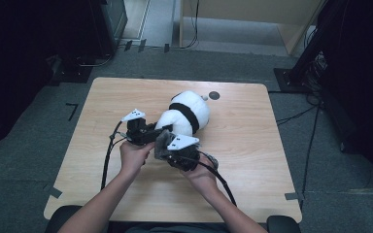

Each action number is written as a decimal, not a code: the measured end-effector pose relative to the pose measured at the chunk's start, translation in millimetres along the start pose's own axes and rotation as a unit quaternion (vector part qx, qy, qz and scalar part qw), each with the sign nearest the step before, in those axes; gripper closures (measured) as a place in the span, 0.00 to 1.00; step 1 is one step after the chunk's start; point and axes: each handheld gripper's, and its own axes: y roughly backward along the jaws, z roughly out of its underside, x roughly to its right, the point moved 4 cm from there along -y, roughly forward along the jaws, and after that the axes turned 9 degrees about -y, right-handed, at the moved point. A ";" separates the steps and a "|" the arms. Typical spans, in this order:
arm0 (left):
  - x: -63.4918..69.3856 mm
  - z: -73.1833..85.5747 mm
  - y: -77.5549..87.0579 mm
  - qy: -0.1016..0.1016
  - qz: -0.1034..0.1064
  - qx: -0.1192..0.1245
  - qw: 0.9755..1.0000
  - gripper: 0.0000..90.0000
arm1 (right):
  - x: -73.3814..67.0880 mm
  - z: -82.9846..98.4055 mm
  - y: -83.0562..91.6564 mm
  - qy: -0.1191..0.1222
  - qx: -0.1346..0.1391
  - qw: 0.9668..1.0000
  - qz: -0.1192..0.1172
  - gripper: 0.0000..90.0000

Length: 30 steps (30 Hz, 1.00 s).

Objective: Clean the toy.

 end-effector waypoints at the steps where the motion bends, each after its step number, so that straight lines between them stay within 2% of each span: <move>1: -0.2 -0.6 0.7 0.002 0.001 0.001 1.000 0.61 | 0.3 1.0 -1.3 0.001 0.001 1.000 -0.001 0.85; 6: -3.4 -2.0 2.7 0.030 0.017 0.016 0.999 0.61 | 8.6 11.1 -14.7 0.013 -0.018 1.000 0.004 0.85; 10: -3.5 -4.2 5.2 0.034 0.023 0.024 0.999 0.61 | 17.4 17.3 -19.9 0.017 -0.028 0.999 0.023 0.85; 15: -6.7 -4.3 7.0 0.039 0.027 0.025 0.999 0.61 | 30.9 19.2 -17.3 0.010 -0.031 0.999 0.034 0.85; 17: -8.1 -5.0 8.8 0.043 0.033 0.025 0.998 0.61 | 38.1 21.1 -16.5 -0.001 -0.036 0.998 0.044 0.85; 18: -8.3 -5.0 9.1 0.042 0.034 0.024 0.998 0.61 | 45.1 22.4 -15.5 -0.014 -0.038 0.998 0.049 0.85; 21: -7.6 -4.5 8.3 0.040 0.037 0.023 0.998 0.61 | 61.3 24.8 -11.1 -0.058 -0.041 0.997 0.042 0.85; 22: -7.5 -4.5 8.1 0.039 0.038 0.023 0.998 0.61 | 66.9 25.4 -9.4 -0.066 -0.042 0.996 0.044 0.85; 30: -11.4 -5.2 10.5 0.039 0.038 0.024 0.998 0.61 | 80.3 24.5 -0.9 -0.074 -0.040 0.994 0.064 0.85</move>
